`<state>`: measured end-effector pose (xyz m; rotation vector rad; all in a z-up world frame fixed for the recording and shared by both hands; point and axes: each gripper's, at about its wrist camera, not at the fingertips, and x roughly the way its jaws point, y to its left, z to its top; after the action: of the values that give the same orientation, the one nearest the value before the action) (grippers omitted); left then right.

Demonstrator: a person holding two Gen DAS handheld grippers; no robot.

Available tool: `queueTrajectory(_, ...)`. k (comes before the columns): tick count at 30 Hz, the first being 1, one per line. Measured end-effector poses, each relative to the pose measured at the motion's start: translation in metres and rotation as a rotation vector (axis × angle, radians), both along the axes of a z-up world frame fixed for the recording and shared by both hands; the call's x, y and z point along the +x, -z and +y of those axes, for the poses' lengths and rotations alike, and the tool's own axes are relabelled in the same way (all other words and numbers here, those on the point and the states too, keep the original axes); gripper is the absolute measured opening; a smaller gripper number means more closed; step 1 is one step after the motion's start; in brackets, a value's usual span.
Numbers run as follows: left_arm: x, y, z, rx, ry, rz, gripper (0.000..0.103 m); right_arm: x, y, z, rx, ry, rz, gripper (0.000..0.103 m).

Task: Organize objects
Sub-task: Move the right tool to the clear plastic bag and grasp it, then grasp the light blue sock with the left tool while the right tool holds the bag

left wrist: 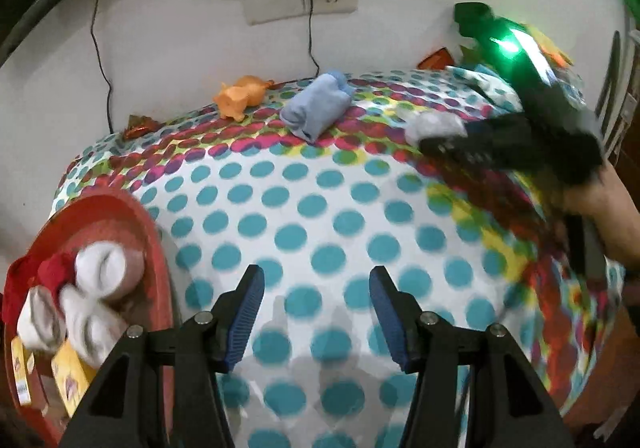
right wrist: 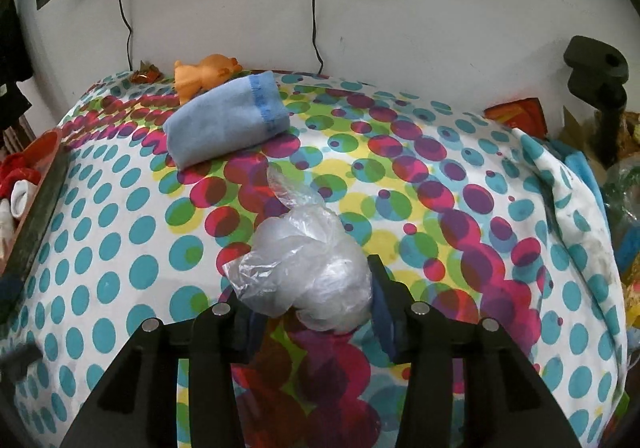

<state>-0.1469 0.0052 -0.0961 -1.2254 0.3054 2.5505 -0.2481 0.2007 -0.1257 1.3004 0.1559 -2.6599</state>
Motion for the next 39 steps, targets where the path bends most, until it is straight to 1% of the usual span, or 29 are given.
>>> queueTrajectory(1, -0.009, 0.001, 0.003, -0.004, 0.010, -0.019, 0.057, 0.000, 0.000, 0.002, 0.002, -0.001, 0.001, 0.045)
queueTrajectory(3, -0.022, 0.005, 0.009, -0.030, 0.005, -0.028, 0.057, 0.000, 0.001, 0.004, -0.009, 0.001, -0.001, 0.045)
queueTrajectory(5, -0.033, 0.008, 0.017, -0.041, 0.023, -0.035, 0.057, 0.000, 0.001, 0.005, -0.007, 0.002, -0.001, 0.046)
queueTrajectory(8, -0.049, 0.012, 0.024, -0.019, 0.051, -0.081, 0.057, 0.000, 0.000, 0.004, -0.004, 0.002, 0.000, 0.046)
queueTrajectory(9, -0.051, 0.012, 0.027, -0.014, 0.061, -0.081, 0.057, 0.000, 0.000, 0.003, -0.005, 0.001, -0.001, 0.046)
queueTrajectory(10, -0.053, 0.010, 0.030, -0.020, 0.073, -0.069, 0.062, 0.000, 0.000, 0.002, -0.004, 0.000, -0.001, 0.047)
queueTrajectory(11, -0.054, 0.007, 0.034, -0.036, 0.081, -0.043, 0.071, 0.000, 0.000, 0.002, -0.004, 0.000, -0.001, 0.047)
queueTrajectory(13, -0.059, 0.001, 0.039, -0.054, 0.083, -0.010, 0.076, 0.000, 0.000, 0.002, -0.008, 0.000, -0.001, 0.048)
queueTrajectory(15, -0.071, -0.005, 0.041, -0.050, 0.065, -0.005, 0.077, 0.000, 0.000, 0.000, -0.007, -0.005, -0.003, 0.050)
queueTrajectory(18, -0.092, -0.010, 0.042, -0.034, 0.051, -0.028, 0.077, 0.001, 0.001, 0.000, -0.009, -0.009, -0.003, 0.051)
queueTrajectory(22, -0.117, -0.011, 0.044, -0.055, 0.036, -0.040, 0.078, 0.000, 0.001, 0.000, -0.011, -0.016, -0.006, 0.054)
queueTrajectory(25, -0.133, -0.013, 0.043, -0.033, 0.024, -0.029, 0.078, 0.000, 0.001, 0.000, -0.009, -0.019, -0.006, 0.054)
queueTrajectory(28, -0.150, -0.009, 0.044, -0.009, 0.026, -0.064, 0.079, 0.000, 0.001, 0.000, -0.011, -0.022, -0.007, 0.056)
queueTrajectory(31, -0.160, -0.008, 0.050, -0.023, 0.029, -0.044, 0.079, 0.000, 0.001, 0.000, -0.010, -0.025, -0.008, 0.057)
queueTrajectory(35, -0.171, -0.009, 0.060, -0.039, 0.055, -0.019, 0.079, 0.000, 0.000, -0.002, -0.010, -0.033, -0.010, 0.060)
queueTrajectory(39, -0.182, -0.002, 0.076, -0.122, 0.072, 0.000, 0.079, -0.001, -0.002, -0.004, -0.008, -0.039, -0.012, 0.063)
